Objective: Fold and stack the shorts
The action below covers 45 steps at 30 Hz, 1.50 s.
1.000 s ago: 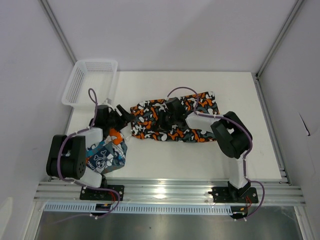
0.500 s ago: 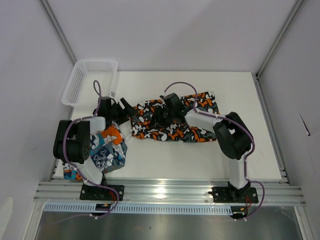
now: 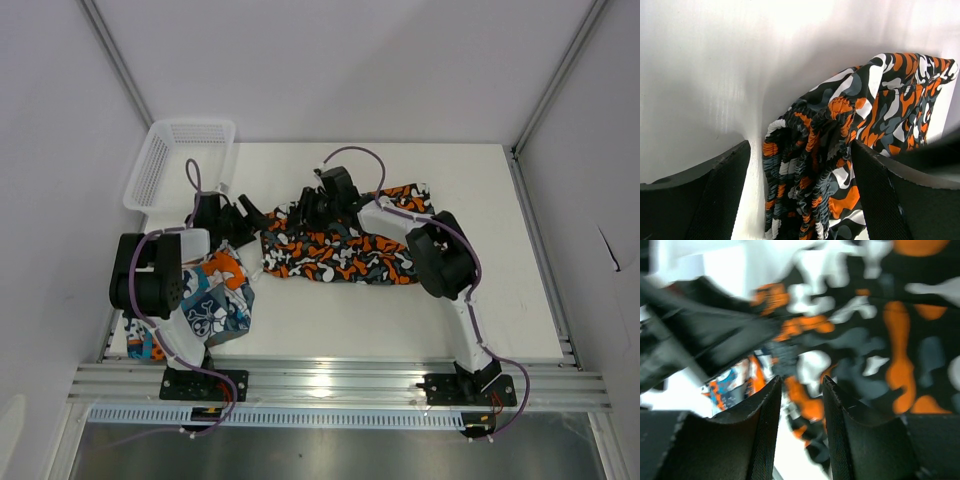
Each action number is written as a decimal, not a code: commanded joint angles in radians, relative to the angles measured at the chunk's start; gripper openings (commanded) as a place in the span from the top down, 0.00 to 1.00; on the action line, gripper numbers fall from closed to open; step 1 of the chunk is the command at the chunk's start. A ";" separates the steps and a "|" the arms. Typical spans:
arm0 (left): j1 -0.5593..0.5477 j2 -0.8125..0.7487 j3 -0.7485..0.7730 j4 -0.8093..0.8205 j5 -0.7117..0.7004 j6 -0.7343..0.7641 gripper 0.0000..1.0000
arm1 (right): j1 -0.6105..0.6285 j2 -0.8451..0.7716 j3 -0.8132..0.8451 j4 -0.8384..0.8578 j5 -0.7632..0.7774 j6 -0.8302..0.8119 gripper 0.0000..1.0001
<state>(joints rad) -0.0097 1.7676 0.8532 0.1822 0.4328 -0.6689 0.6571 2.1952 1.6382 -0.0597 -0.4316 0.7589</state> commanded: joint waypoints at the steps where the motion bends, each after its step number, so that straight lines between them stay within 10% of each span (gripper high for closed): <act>1: -0.001 0.004 0.009 -0.010 -0.019 0.029 0.16 | -0.010 0.066 0.055 -0.028 -0.015 0.036 0.58; 45: -0.125 -0.091 -0.087 0.094 0.081 -0.009 0.31 | -0.004 0.121 0.215 -0.465 0.080 -0.130 0.57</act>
<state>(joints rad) -0.1127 1.7721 0.8017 0.2687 0.5255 -0.6601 0.6514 2.3756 1.8896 -0.4656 -0.3817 0.6834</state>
